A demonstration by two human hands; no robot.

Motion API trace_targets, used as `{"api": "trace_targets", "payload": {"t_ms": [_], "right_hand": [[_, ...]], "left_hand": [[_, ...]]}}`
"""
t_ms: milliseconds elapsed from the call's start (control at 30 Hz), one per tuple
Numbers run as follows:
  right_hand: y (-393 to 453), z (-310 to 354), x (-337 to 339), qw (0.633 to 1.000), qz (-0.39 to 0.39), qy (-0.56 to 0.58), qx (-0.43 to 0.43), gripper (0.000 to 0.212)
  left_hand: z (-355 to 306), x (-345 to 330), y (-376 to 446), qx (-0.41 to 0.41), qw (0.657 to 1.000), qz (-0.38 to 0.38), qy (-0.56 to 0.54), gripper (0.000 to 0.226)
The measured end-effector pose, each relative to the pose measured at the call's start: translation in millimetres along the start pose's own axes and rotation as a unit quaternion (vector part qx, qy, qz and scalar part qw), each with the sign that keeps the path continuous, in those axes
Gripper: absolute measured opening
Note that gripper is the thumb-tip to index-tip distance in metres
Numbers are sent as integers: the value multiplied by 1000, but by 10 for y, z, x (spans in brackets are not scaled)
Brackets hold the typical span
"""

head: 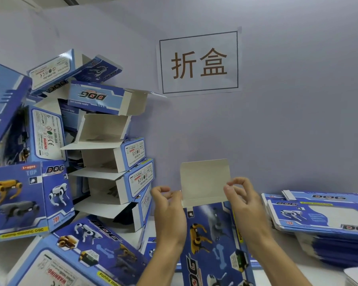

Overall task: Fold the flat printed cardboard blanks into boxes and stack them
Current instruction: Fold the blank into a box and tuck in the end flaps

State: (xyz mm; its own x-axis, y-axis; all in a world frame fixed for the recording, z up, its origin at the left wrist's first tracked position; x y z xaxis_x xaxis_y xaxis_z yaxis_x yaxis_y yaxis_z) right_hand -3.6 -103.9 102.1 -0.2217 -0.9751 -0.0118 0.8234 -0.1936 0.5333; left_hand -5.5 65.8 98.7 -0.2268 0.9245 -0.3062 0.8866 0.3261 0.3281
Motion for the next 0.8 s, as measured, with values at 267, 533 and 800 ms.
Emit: {"api": "trace_targets", "payload": {"t_ms": [267,533,800], "right_hand": [[22,232,98,941,-115,-317,30,13],[-6,352,63,964,-149,-217,50,28],[97,365,185,941,-75,-331,-11,8]], "left_hand": [[-267,-15,-83,-146,960,-73,229,10],[-379,3,-81,-152,954,-76,246,9],[-360,75,-29,-99,926,-37,362,46]]}}
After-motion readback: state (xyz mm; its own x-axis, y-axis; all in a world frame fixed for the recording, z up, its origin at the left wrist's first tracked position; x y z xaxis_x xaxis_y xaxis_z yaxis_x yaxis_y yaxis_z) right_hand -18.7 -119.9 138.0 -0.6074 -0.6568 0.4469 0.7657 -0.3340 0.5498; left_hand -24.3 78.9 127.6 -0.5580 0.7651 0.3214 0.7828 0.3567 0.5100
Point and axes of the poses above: each hand's wrist, its own y-axis towards the middle knuckle, its own x-axis out of the back of the hand, z = x × y, the point moved 3 cm from there along y, towards the middle knuckle, and after that the axes turned 5 degrees about -y, right-handed, at the moved point
